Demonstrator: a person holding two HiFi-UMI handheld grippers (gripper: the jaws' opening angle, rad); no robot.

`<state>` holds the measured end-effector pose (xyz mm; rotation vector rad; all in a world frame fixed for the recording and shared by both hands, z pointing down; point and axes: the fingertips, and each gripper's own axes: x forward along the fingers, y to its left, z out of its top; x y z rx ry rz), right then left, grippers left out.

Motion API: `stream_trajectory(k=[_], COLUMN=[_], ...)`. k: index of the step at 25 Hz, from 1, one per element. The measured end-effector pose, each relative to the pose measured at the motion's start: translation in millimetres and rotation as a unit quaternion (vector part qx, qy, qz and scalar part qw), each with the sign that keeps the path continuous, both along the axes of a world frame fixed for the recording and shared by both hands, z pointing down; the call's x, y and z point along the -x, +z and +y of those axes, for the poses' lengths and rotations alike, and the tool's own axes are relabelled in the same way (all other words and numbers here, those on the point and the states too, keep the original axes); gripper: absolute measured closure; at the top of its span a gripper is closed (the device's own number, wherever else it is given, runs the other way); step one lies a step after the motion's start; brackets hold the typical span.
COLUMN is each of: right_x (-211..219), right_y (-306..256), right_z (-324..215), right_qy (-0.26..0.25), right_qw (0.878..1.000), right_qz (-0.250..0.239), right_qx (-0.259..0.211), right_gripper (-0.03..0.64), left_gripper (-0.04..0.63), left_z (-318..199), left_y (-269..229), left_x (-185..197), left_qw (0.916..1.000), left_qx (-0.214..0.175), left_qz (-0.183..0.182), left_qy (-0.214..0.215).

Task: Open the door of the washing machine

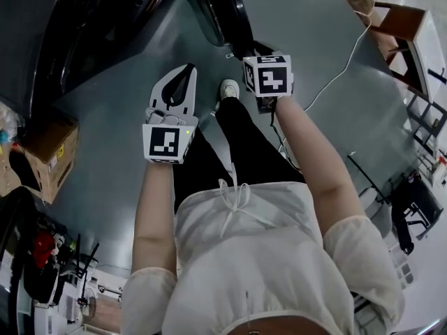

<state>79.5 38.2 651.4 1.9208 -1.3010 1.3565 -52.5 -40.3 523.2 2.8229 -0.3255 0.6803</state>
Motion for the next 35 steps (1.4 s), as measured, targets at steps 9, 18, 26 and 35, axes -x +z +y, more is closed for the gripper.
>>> stream_trajectory(k=[9,18,26,35], right_x=[-68,-138,-194,-253], right_y=[-2,-4,2,-1], right_z=[16,27,27,17], right_qy=[-0.042,-0.061,-0.103,-0.15], right_qw=[0.999,0.998,0.994,0.988], right_qz=[0.003,0.031,0.022,0.04], right_qx=[-0.008,-0.008,-0.019,0.021], right_gripper=[0.54,0.532,0.525,0.523], left_gripper=[0.574,0.574,0.574,0.574], left_z=[23,31,28,1], left_y=[-13,-8,11,-1], left_x=[-91,-149,-202,-269], left_qw=[0.998,0.9973,0.9987,0.9982], left_qx=[-0.014,-0.015,-0.014,-0.039], left_qz=[0.06,0.065,0.038,0.043], left_qy=[0.014,0.031,0.032,0.016])
